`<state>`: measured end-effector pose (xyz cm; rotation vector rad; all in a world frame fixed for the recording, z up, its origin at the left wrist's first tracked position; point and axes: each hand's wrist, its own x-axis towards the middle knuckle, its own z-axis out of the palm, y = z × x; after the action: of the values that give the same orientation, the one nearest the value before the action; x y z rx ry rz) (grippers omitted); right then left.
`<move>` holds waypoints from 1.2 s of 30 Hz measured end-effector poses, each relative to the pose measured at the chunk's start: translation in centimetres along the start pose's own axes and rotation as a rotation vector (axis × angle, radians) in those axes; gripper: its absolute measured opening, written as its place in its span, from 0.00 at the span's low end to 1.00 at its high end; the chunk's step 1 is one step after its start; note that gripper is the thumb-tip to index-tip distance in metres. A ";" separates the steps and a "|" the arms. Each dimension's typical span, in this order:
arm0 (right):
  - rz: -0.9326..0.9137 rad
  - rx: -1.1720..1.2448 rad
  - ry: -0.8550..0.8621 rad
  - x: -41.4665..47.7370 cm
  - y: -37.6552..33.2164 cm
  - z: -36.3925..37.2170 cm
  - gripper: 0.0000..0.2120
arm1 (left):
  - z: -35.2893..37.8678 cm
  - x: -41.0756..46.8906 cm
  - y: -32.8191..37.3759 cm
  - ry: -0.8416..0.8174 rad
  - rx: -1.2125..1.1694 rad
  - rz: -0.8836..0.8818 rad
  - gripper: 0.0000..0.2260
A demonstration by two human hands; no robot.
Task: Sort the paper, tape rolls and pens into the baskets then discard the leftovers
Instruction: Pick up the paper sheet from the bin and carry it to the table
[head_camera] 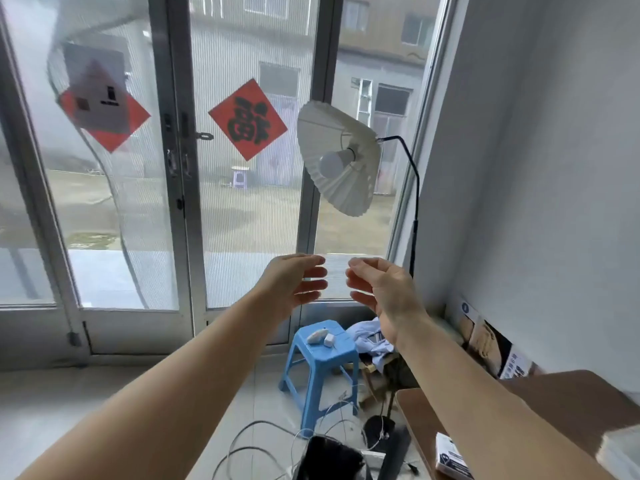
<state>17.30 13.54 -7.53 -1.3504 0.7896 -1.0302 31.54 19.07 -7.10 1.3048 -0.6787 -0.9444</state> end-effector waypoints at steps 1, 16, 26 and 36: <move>0.003 -0.005 -0.030 0.1 0.3 1.5 0.03 | -1.6 -0.2 0.2 0.025 -0.004 0.006 0.06; 0.098 0.016 -0.405 0.8 5.2 26.4 0.07 | -29.3 -1.9 1.3 0.343 -0.066 -0.018 0.08; 0.153 0.020 -0.613 0.4 9.0 44.2 0.04 | -46.7 -4.3 2.5 0.595 -0.127 -0.019 0.07; 0.221 0.044 -0.804 1.7 12.4 58.4 0.05 | -58.4 -3.9 1.8 0.797 -0.212 0.001 0.08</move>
<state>73.09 33.77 -14.06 -1.4395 0.2901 -0.2682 80.00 50.98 -14.73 1.3451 0.0393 -0.4095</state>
